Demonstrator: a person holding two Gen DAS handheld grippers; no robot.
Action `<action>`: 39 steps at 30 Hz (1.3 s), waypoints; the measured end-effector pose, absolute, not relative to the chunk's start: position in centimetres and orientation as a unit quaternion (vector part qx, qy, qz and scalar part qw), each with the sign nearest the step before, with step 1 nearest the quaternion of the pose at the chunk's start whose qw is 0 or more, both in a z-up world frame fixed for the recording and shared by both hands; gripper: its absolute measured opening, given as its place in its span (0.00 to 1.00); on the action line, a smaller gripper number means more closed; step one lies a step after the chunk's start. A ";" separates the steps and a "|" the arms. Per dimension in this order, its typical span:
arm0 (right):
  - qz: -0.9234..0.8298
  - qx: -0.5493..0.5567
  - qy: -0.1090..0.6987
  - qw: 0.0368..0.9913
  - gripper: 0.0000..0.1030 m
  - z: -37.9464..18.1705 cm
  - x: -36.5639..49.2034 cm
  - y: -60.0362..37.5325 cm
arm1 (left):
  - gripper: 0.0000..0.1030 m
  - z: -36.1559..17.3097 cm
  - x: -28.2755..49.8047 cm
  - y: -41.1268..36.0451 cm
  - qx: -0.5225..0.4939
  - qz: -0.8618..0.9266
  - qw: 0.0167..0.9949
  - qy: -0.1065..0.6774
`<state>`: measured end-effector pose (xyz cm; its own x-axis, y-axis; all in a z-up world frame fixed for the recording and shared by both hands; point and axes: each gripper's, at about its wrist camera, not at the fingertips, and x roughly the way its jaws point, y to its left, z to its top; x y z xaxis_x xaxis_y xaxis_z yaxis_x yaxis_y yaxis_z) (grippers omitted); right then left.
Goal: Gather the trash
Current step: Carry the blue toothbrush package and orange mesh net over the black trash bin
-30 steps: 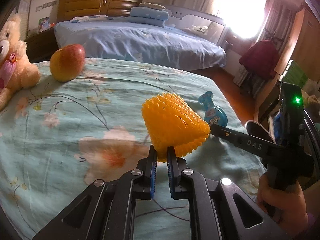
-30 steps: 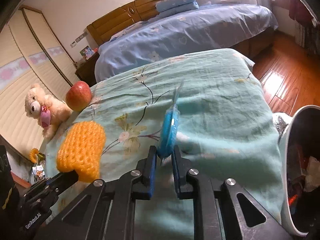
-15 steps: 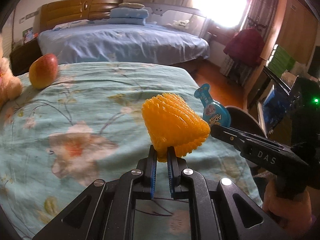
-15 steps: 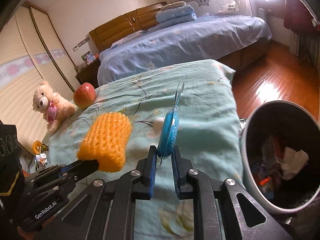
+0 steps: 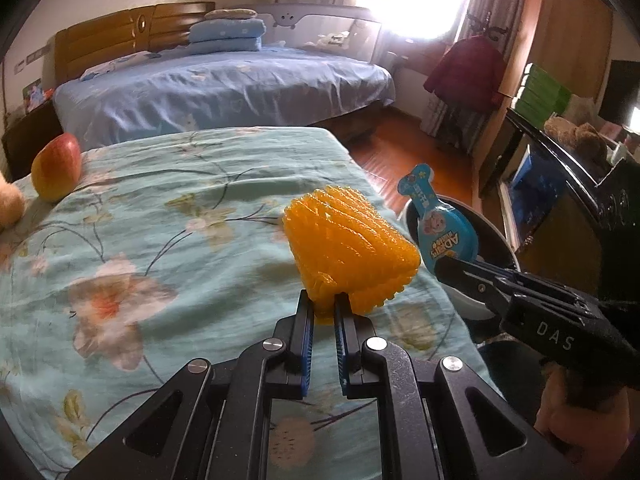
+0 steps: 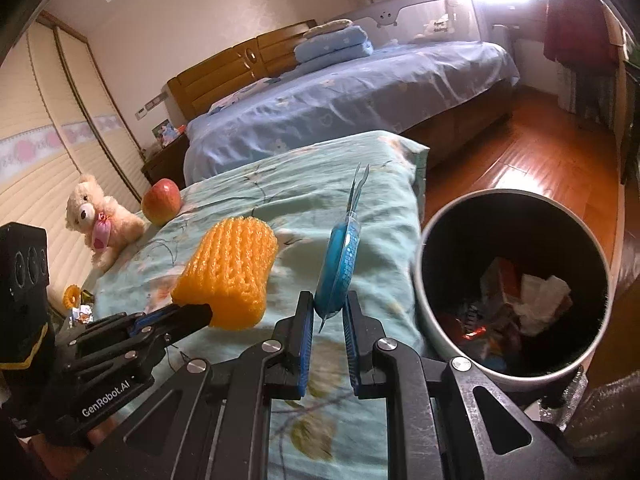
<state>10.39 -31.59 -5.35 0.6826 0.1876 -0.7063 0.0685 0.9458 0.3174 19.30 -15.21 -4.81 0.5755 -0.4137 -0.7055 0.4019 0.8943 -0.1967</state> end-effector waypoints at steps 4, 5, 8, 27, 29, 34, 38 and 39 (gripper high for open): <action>0.022 0.163 0.393 0.905 0.14 -5.1 9.7 -32.4 | 0.08 -4.6 19.2 -16.2 -0.001 -0.239 0.886 0.397; 0.020 0.163 0.392 0.905 0.14 -5.0 9.6 -32.6 | 0.08 -4.5 19.1 -16.5 0.001 -0.241 0.886 0.396; 0.012 0.165 0.389 0.906 0.14 -4.8 9.2 -33.3 | 0.08 -4.4 19.1 -17.3 0.006 -0.248 0.885 0.395; -0.022 0.177 0.381 0.907 0.14 -4.7 7.7 -36.7 | 0.08 -4.0 19.7 -20.8 0.026 -0.277 0.879 0.387; -0.026 0.176 0.380 0.908 0.14 -4.8 7.6 -37.0 | 0.08 -4.0 19.9 -21.3 0.027 -0.280 0.878 0.386; -0.036 0.179 0.381 0.906 0.14 -5.0 7.4 -37.8 | 0.08 -4.1 20.3 -22.1 0.032 -0.286 0.876 0.387; -0.041 0.180 0.382 0.905 0.14 -5.1 7.3 -38.3 | 0.08 -4.4 20.8 -22.9 0.037 -0.290 0.873 0.390; -0.043 0.181 0.383 0.905 0.14 -5.2 7.3 -38.5 | 0.08 -4.5 20.9 -23.1 0.037 -0.291 0.873 0.391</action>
